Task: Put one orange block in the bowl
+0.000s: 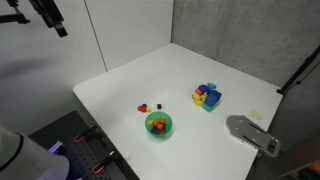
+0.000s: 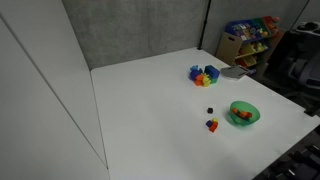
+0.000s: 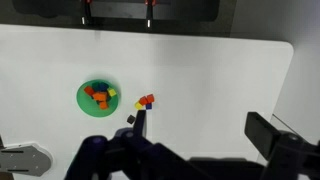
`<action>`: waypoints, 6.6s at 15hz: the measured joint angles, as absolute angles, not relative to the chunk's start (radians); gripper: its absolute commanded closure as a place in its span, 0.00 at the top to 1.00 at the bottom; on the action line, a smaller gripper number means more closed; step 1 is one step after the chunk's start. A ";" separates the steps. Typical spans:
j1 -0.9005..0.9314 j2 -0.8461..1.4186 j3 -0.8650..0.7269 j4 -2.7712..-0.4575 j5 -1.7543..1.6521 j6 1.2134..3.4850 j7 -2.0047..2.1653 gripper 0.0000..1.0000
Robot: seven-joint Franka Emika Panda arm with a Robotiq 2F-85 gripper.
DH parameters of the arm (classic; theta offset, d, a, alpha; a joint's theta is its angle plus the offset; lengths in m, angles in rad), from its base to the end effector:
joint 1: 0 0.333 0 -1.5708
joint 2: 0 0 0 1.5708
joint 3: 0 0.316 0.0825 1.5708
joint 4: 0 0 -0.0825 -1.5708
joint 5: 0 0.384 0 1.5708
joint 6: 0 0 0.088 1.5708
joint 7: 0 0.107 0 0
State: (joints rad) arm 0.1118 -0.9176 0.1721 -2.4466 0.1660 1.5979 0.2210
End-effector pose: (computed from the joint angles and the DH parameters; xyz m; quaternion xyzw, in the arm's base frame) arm 0.2587 0.1101 0.5831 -0.9994 -0.0004 -0.0267 0.0211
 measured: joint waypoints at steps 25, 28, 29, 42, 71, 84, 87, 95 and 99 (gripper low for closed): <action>0.049 -0.730 0.169 -2.520 0.164 1.838 0.214 1.00; 0.050 -0.654 0.169 -2.567 0.164 1.920 0.214 1.00; 0.051 -0.627 0.169 -2.581 0.164 1.948 0.214 1.00; 0.089 -0.210 0.171 -2.668 0.131 2.390 0.202 1.00; 0.315 0.480 -0.109 -2.397 -0.012 2.774 0.621 1.00; 0.346 0.602 -0.146 -2.373 0.021 2.941 0.639 1.00; 0.351 0.612 -0.143 -2.372 0.042 2.944 0.639 1.00; 0.331 0.650 -0.097 -2.368 0.098 3.026 0.611 1.00; 0.310 0.677 -0.062 -2.358 0.130 3.067 0.571 1.00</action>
